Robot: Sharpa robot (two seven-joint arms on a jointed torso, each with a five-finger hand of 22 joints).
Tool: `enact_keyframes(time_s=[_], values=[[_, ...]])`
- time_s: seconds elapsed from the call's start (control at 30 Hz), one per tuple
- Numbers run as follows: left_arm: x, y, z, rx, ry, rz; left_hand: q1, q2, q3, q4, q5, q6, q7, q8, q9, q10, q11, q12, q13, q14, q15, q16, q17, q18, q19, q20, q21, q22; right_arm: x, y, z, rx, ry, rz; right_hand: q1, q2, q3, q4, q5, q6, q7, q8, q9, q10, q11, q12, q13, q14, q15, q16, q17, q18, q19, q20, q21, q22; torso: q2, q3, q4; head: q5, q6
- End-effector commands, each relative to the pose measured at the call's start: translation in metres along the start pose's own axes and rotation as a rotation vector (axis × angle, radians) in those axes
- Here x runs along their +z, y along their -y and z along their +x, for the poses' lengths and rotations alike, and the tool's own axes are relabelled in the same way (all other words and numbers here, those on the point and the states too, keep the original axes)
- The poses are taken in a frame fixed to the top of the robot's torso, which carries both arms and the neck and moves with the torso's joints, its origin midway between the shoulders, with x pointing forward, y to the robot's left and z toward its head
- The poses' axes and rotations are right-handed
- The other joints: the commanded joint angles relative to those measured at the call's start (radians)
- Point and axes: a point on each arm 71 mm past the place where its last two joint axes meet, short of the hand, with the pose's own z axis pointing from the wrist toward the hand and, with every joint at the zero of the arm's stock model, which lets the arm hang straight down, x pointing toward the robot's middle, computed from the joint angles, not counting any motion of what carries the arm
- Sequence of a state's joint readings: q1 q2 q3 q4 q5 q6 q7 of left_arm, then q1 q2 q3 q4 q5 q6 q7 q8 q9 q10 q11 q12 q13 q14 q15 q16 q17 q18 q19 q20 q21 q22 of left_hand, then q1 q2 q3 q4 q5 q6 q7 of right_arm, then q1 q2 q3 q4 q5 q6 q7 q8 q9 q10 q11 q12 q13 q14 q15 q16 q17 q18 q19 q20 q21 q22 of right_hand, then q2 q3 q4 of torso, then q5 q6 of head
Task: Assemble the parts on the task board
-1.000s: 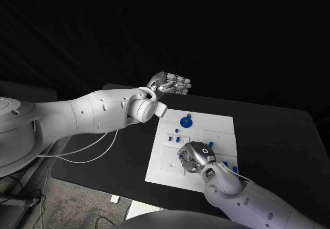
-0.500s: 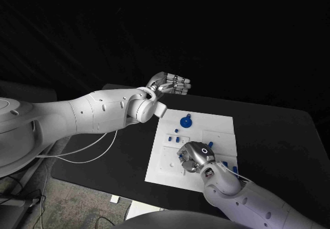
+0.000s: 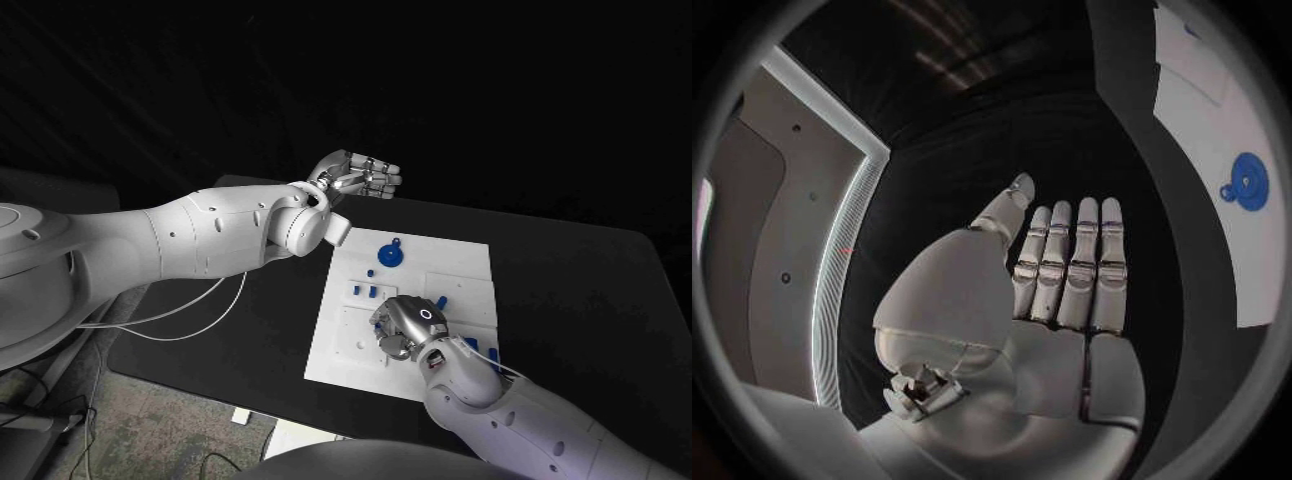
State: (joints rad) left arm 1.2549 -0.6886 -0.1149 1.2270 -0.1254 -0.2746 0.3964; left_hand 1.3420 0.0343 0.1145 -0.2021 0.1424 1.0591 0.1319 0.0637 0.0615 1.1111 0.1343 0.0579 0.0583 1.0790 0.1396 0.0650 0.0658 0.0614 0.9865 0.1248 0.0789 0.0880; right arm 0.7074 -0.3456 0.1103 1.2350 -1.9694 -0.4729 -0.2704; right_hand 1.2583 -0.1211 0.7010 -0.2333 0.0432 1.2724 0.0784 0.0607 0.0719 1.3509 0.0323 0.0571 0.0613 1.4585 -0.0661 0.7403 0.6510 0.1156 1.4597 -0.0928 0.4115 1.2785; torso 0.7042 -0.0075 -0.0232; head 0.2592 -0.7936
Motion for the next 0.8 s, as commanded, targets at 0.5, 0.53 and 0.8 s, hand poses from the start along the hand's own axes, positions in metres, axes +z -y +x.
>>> enact_keyframes(time_s=[0.5, 0.53, 0.8], values=[[0.0, 0.001, 0.003, -0.013, -0.018, 0.003, 0.008, 0.004, 0.002, 0.004, 0.0, 0.008, 0.002, 0.0, 0.0, -0.01, 0.0, 0.002, -0.001, -0.008, -0.001, -0.004, -0.001, 0.0, 0.005, 0.002, 0.007, -0.002, -0.005, -0.001, 0.023, -0.066, -0.156, 0.013, -0.001, 0.012, -0.008, -0.009, 0.006, 0.0, 0.001, 0.003, 0.0, 0.007, -0.008, 0.003, 0.001, -0.009, -0.002, 0.001, -0.003, 0.01, 0.011, 0.002, -0.029, 0.009, 0.0, 0.0007, -0.0003, 0.002, -0.004], [0.0, 0.001, 0.003, -0.013, -0.018, 0.003, 0.008, 0.004, 0.002, 0.004, 0.0, 0.008, 0.002, 0.0, 0.0, -0.01, 0.0, 0.002, -0.001, -0.008, -0.001, -0.004, -0.001, 0.0, 0.005, 0.002, 0.007, -0.002, -0.005, -0.001, 0.023, -0.067, -0.157, 0.015, -0.001, 0.012, -0.008, -0.009, 0.006, 0.0, 0.001, 0.003, 0.0, 0.007, -0.008, 0.003, 0.001, -0.009, -0.002, 0.001, -0.003, 0.01, 0.011, 0.002, -0.029, 0.009, 0.0, 0.0005, -0.0007, 0.003, -0.005], [0.0, 0.001, 0.003, -0.013, -0.019, 0.0, 0.007, 0.004, 0.001, 0.005, -0.001, 0.007, 0.002, 0.0, 0.0, -0.012, 0.001, 0.002, -0.001, -0.009, 0.0, -0.004, -0.001, 0.0, 0.005, 0.002, 0.007, -0.003, -0.005, 0.004, 0.022, -0.065, -0.131, 0.052, -0.003, 0.012, -0.005, -0.009, 0.007, -0.005, 0.003, 0.003, 0.0, 0.002, -0.005, 0.003, 0.001, -0.01, 0.0, -0.006, -0.01, 0.011, 0.012, 0.004, -0.062, 0.008, 0.0, 0.0015, -0.0005, 0.002, -0.005]])
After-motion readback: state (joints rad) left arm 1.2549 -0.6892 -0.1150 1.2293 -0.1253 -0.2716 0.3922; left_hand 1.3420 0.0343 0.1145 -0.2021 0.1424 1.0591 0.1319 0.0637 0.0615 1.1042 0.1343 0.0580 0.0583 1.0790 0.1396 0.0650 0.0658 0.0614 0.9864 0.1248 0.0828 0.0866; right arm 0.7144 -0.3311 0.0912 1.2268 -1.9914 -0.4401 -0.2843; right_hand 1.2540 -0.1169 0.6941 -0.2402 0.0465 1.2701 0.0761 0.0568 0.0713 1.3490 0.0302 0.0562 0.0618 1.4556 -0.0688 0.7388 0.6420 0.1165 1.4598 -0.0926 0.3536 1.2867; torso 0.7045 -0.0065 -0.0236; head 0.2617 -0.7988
